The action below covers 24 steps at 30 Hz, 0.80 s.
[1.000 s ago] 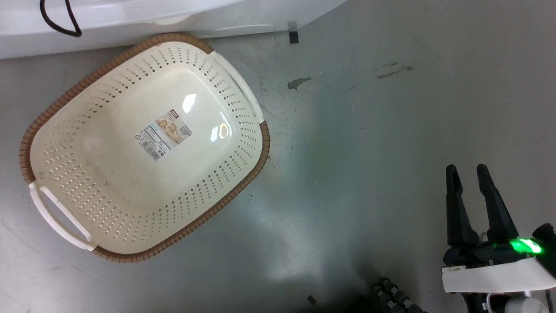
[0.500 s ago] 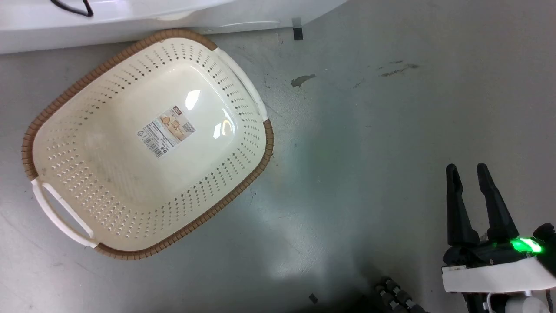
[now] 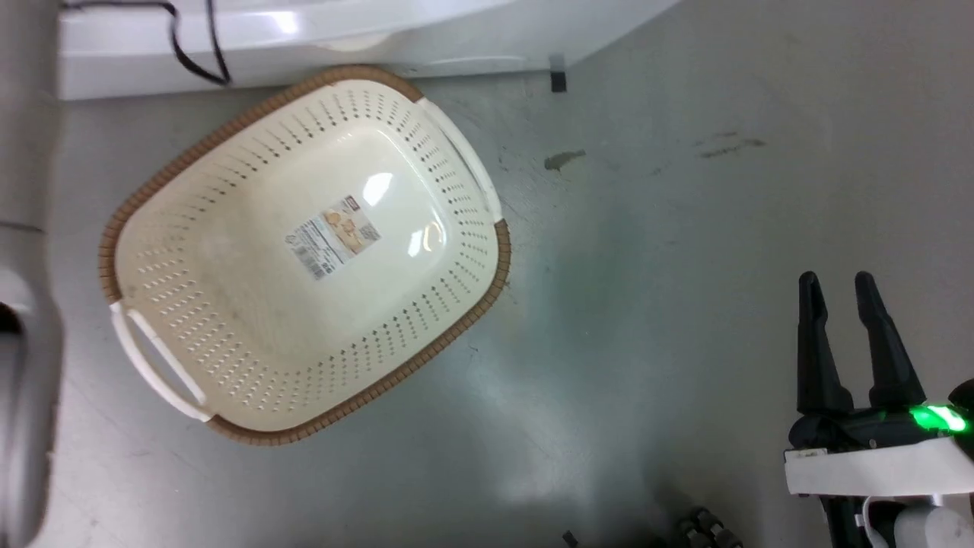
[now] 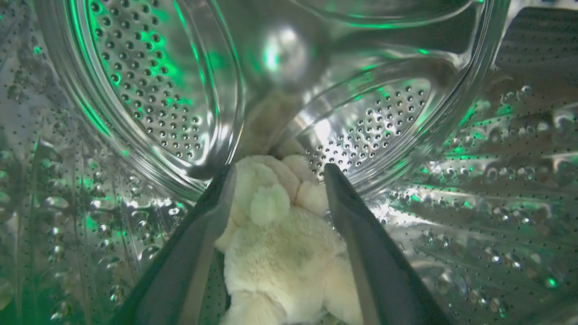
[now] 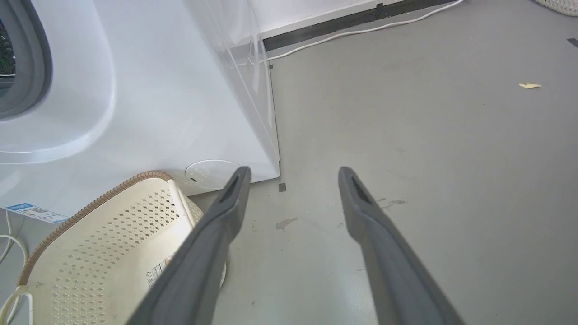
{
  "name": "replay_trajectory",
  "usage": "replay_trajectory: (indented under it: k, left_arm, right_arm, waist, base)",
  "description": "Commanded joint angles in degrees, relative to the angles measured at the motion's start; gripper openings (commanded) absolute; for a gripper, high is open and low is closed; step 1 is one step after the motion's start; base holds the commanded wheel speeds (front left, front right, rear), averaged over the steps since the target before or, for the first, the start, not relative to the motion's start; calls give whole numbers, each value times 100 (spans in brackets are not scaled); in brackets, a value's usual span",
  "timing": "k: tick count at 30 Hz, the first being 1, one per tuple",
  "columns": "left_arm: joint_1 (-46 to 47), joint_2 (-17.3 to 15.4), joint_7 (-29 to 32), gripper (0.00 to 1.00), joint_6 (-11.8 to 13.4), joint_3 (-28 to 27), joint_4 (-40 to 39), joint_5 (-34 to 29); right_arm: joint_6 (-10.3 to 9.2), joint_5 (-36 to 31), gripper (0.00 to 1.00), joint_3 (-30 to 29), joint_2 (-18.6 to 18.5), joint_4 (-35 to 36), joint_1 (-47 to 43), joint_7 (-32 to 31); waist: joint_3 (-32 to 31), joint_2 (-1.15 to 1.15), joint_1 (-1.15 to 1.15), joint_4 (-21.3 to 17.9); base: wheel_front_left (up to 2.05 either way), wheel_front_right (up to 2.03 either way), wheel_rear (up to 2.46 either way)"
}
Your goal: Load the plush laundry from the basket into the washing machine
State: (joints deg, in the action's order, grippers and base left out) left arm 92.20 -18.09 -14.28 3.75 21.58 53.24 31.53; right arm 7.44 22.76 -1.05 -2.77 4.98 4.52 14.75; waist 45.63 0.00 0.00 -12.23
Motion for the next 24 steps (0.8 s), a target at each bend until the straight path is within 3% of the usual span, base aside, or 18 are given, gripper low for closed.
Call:
replay_trajectory:
  k: [1,14,24]
  left_arm:
    - [-181,43,-54,100,-61,26,33,9]
    - [-1286,406,-71,100,-154,-58,-270,4]
    - [-2729,620,-71,100,75,-612,-1282,-36]
  right_arm:
    - [5,-51,100,-20,-10,-11,122,25]
    - [5,-303,100,-191,-10,-166,43,25]
    - [5,-376,100,-317,-10,-303,81,-24]
  waist:
    - [-109,0,0,73]
    - [-882,0,0,615]
    - [-1588,0,0,901]
  base:
    - [0,0,0]
    - [0,0,0]
    - [0,0,0]
